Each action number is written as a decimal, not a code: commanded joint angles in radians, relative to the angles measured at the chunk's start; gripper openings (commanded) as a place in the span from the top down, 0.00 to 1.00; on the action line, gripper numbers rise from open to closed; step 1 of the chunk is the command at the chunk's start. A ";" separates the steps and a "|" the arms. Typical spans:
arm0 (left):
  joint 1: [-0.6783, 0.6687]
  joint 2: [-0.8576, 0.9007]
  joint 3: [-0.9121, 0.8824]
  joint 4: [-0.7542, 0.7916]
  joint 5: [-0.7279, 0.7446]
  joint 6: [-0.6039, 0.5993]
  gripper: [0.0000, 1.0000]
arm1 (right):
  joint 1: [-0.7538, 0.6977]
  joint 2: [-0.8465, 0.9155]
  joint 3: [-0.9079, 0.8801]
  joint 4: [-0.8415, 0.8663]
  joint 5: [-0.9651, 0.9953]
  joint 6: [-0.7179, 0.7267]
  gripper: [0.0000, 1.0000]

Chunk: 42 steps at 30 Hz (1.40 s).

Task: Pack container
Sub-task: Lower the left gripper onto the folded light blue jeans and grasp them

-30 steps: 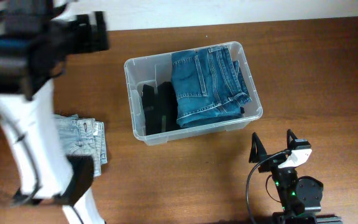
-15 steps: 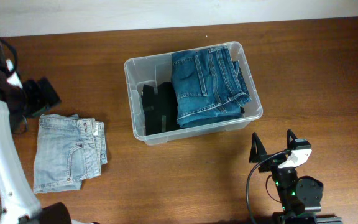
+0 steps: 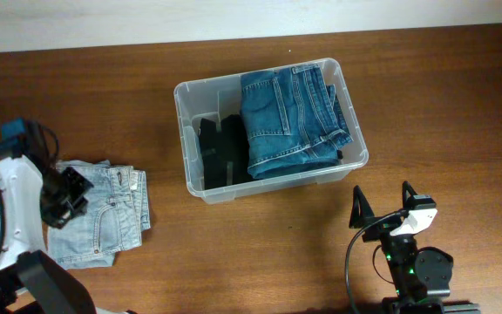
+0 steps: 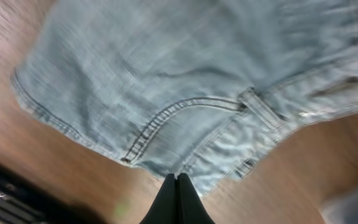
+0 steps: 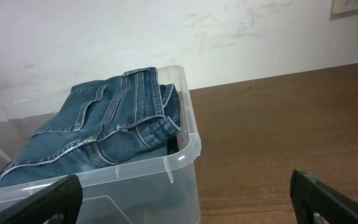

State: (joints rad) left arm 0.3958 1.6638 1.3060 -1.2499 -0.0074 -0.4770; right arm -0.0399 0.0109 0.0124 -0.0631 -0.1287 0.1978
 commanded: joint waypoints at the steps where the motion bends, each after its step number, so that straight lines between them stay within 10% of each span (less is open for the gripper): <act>1: 0.018 -0.018 -0.099 0.061 0.011 -0.081 0.99 | -0.006 -0.008 -0.007 -0.004 0.008 -0.010 0.02; 42: -0.037 0.068 -0.363 0.711 0.215 -0.392 0.99 | -0.006 -0.008 -0.007 -0.004 0.008 -0.010 0.02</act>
State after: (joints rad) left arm 0.3923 1.6985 0.9466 -0.6071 0.1852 -0.8124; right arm -0.0399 0.0109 0.0124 -0.0631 -0.1287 0.1978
